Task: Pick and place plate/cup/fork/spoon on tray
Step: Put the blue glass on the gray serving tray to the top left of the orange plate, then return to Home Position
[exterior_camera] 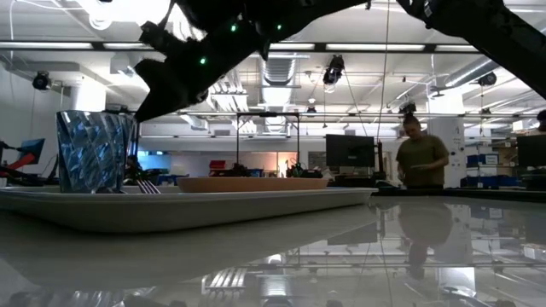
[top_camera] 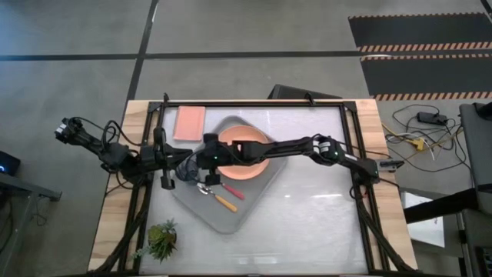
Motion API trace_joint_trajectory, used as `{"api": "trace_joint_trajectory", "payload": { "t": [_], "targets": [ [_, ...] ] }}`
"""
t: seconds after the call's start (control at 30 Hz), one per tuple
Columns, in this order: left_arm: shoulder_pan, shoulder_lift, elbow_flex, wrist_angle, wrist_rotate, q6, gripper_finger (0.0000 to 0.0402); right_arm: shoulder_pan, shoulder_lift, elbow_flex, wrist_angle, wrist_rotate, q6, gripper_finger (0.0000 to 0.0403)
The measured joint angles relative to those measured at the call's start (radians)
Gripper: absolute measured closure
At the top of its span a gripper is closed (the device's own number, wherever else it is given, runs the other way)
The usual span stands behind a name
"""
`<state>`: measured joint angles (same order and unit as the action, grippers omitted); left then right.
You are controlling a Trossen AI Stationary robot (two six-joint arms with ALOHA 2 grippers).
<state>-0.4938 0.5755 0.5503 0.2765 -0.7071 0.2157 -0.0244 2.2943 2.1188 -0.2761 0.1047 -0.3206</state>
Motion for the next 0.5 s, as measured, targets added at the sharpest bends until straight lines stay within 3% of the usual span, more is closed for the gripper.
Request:
{"api": "trace_joint_trajectory", "payload": {
  "t": [0.27,0.5],
  "targets": [
    [0.0,0.0,0.0,-0.007,0.0,0.0,0.0402,0.043,-0.149,-0.053,-0.119,0.0,-0.001,0.0394],
    [0.001,0.0,0.0,-0.011,0.0,0.0,0.0402,0.104,-0.37,-0.328,0.002,-0.007,0.019,0.0394]
  ]
}}
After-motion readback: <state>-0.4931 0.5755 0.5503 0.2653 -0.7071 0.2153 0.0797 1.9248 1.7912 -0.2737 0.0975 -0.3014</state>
